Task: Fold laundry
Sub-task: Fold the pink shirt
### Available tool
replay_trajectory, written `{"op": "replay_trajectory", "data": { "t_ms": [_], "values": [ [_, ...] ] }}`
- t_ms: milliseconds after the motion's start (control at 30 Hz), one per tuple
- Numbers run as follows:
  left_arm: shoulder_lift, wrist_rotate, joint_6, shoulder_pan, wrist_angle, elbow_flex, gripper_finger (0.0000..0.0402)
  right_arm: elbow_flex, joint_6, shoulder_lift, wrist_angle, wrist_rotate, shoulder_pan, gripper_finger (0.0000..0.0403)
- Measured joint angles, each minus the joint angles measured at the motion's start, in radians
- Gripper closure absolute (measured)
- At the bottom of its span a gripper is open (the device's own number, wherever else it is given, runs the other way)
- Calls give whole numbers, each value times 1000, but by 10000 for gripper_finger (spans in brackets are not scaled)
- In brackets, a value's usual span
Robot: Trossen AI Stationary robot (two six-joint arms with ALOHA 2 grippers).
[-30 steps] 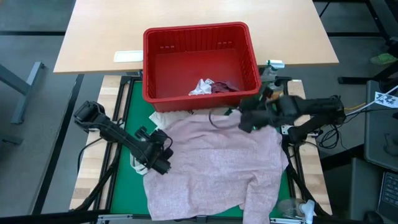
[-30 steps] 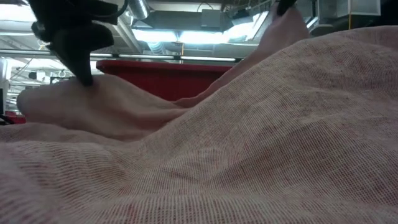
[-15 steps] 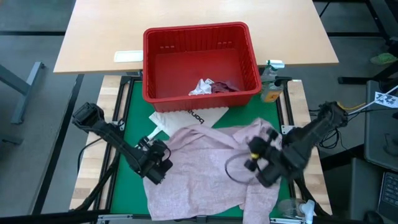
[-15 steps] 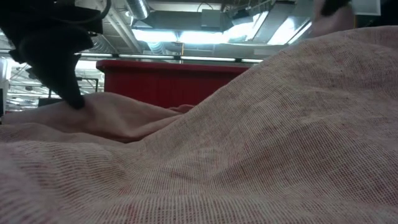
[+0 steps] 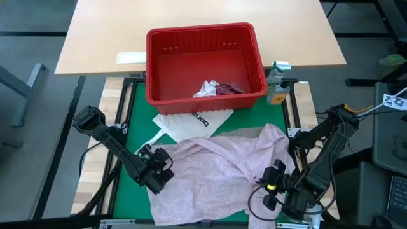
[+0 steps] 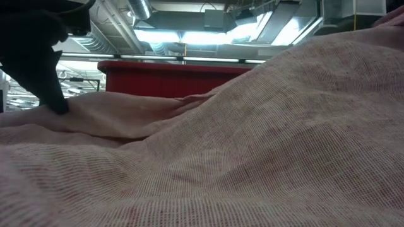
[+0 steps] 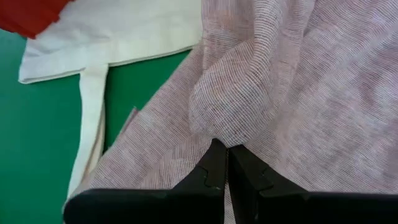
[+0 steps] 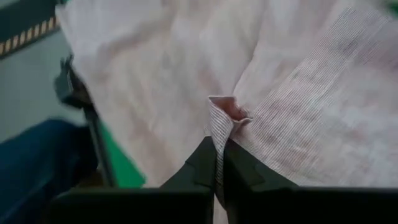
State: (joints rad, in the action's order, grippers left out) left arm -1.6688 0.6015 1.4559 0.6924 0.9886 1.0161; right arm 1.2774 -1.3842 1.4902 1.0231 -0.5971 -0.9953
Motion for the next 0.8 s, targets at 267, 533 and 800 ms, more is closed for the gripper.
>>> {"op": "replay_trajectory", "data": {
  "t_ms": [267,533,800],
  "values": [
    [0,-33,-54,2,-8,0,398,-3,1,0,-30,156,1,381],
    [0,-35,-54,-5,-10,0,373,-3,1,0,-29,165,10,317],
    [0,-35,-53,-5,-10,0,382,44,162,-3,23,331,81,247]
  ]
}}
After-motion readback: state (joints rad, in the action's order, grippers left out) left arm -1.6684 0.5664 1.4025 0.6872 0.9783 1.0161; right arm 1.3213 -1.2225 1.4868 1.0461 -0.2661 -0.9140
